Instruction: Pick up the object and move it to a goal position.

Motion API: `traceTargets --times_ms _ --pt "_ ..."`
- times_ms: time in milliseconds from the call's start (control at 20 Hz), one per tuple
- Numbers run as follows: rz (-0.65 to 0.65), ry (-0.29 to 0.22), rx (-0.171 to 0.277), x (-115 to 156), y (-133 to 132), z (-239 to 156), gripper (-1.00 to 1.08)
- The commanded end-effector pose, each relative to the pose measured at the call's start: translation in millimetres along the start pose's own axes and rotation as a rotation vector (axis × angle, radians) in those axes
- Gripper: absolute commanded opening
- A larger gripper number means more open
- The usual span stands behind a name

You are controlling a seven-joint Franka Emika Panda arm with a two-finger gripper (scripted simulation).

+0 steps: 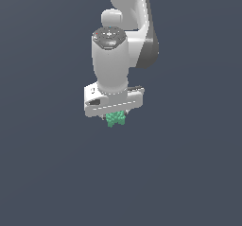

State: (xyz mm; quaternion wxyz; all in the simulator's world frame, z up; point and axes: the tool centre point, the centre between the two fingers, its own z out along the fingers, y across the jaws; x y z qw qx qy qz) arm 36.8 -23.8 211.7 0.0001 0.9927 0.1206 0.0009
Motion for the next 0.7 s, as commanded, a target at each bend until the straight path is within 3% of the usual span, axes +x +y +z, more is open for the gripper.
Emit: traceTargets --times_ms 0,650 --pt "-0.001 -0.002 0.001 7 3 -12 -1.0" --pt "-0.001 -0.002 0.001 23 10 -36 -1.0"
